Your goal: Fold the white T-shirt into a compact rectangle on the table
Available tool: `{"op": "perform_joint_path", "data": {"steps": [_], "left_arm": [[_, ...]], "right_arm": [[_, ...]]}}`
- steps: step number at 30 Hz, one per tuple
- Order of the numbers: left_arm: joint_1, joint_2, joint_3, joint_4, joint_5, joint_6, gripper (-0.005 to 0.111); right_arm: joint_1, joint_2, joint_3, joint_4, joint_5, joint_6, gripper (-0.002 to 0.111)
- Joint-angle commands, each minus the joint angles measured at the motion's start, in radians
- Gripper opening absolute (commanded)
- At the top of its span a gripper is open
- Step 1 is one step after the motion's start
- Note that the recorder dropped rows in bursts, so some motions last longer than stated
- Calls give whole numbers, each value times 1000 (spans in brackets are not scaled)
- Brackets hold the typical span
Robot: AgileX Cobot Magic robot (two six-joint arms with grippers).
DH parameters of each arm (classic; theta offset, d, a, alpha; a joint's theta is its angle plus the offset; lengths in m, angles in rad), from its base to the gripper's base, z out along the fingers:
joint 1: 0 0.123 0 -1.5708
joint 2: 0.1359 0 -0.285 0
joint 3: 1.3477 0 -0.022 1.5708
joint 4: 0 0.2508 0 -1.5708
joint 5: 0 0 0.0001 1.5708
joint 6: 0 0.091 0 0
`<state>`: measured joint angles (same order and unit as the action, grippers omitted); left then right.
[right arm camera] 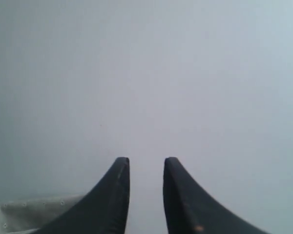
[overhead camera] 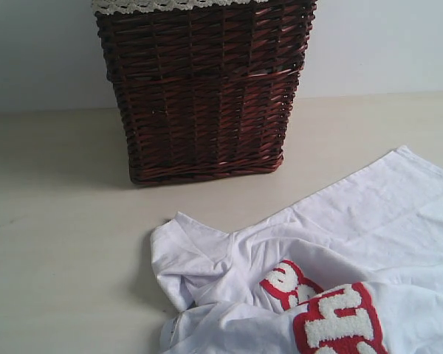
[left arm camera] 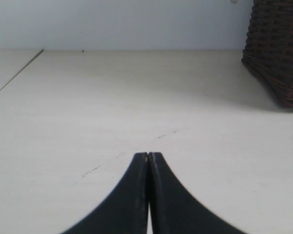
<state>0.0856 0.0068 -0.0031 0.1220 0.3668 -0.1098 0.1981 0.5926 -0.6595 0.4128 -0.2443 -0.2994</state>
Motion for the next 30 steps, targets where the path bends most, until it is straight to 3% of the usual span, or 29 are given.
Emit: {"op": "perform_joint_path", "data": {"steps": [1, 4, 10, 17, 20, 24, 30], "left_arm": [[0, -7, 3, 4, -4, 1, 0], [0, -7, 3, 4, -4, 1, 0], [0, -7, 3, 4, -4, 1, 0], [0, -7, 3, 4, -4, 1, 0], [0, -7, 3, 4, -4, 1, 0], [0, -7, 3, 4, -4, 1, 0], [-2, -7, 3, 4, -3, 1, 0]], "right_arm": [[-44, -204, 224, 39, -11, 7, 27], [-44, -274, 328, 29, 21, -20, 27], [-44, -303, 453, 30, 253, -102, 27], [-170, -402, 473, 15, 703, -95, 27], [-178, -419, 477, 1, 705, -69, 27], [-178, -458, 492, -161, 662, -11, 27], [-175, -593, 660, -343, 480, 340, 27]]}}
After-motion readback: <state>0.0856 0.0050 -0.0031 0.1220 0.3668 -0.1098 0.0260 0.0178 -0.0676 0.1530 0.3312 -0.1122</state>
